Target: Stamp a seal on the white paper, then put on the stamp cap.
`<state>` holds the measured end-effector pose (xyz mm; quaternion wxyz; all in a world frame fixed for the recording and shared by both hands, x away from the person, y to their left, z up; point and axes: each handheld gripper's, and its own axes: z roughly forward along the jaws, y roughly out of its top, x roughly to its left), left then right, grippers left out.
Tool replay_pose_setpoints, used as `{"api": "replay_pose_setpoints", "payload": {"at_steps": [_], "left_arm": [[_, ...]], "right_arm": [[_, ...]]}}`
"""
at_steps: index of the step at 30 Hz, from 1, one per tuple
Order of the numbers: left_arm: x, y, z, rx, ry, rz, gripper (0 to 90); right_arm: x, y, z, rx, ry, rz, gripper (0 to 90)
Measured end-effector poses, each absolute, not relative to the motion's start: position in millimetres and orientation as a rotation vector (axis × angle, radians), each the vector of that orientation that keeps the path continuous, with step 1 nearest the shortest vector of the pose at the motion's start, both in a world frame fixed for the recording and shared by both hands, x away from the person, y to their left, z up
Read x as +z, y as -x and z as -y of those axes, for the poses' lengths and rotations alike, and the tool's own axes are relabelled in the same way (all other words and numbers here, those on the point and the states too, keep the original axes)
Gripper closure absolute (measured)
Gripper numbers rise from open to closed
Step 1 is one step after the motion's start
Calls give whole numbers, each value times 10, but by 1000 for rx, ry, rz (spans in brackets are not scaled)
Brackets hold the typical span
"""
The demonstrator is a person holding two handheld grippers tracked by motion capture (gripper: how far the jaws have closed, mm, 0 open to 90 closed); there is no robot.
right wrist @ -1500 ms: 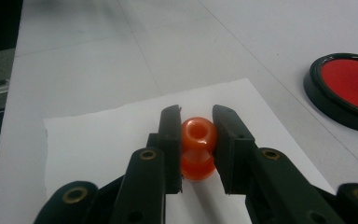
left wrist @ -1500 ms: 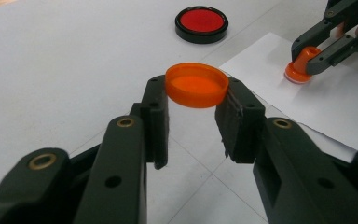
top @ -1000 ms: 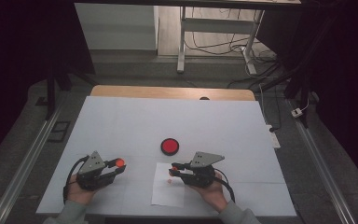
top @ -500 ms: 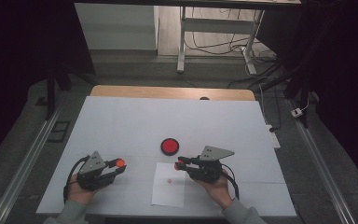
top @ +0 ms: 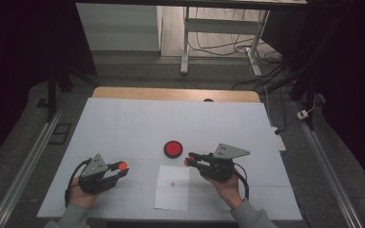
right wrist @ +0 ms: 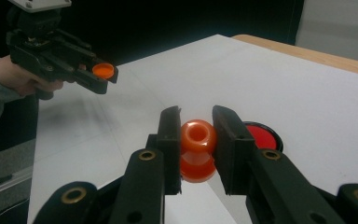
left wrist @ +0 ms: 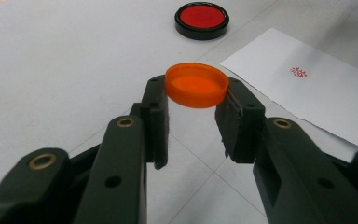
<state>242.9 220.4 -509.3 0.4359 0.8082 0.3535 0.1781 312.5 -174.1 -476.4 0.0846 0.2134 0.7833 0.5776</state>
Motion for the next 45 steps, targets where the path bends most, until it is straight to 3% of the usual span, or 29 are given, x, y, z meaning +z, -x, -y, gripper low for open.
{"api": "replay_pose_setpoints", "payload": {"at_steps": [45], "left_arm": [[-5065,-2456,-2108,440,-2017,-854,646]], "right_arm": [[-4695,-3144,1806,1755,-643,-2298,726]]}}
